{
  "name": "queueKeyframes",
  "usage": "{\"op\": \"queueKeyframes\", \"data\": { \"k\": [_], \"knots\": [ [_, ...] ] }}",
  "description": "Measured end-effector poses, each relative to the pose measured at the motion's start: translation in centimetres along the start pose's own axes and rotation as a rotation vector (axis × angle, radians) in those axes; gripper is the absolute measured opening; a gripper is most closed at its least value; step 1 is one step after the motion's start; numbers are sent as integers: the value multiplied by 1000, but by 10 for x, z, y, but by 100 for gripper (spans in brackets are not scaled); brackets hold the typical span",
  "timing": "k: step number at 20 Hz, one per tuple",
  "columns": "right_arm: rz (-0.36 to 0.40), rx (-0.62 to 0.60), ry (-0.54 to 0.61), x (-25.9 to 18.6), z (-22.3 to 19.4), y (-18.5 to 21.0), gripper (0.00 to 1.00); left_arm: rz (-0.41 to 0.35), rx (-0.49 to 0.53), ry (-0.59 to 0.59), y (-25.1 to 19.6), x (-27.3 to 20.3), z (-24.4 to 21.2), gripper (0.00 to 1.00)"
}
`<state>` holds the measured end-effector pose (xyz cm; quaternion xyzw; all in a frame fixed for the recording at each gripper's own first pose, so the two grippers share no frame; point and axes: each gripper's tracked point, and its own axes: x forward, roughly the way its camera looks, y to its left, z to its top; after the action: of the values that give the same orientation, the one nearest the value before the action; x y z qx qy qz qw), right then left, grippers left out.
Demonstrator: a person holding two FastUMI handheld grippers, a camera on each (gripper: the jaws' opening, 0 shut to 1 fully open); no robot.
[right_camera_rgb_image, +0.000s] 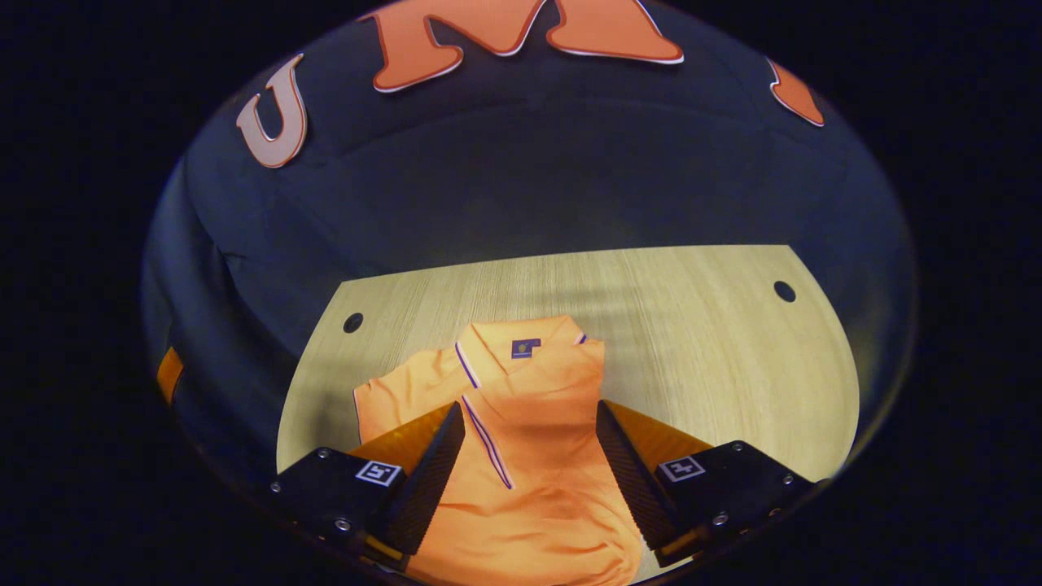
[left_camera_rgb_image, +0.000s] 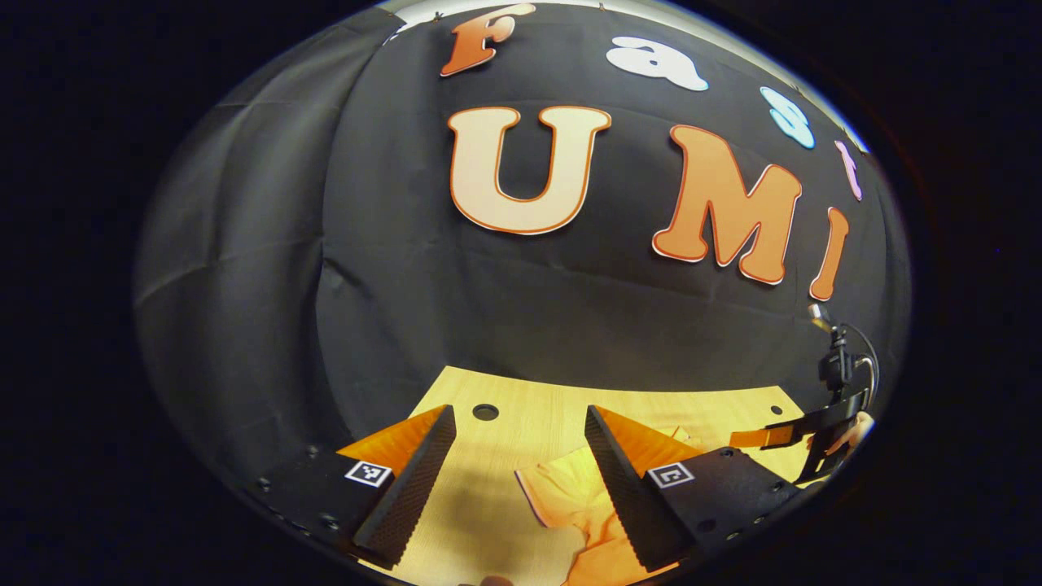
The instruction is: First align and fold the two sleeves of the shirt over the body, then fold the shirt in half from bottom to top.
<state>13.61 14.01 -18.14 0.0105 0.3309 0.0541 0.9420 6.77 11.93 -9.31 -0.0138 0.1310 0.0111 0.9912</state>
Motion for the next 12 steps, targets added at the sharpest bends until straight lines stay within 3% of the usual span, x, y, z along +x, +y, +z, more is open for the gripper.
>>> {"op": "queueKeyframes", "data": {
  "k": [9, 12],
  "knots": [
    [60, 44, -117, -78, 28, -40, 99, -62, 32, 241, -38, 58, -53, 98],
    [96, 79, -111, -91, 23, -50, 99, -88, 14, 386, -50, 80, -89, 98]
  ]
}}
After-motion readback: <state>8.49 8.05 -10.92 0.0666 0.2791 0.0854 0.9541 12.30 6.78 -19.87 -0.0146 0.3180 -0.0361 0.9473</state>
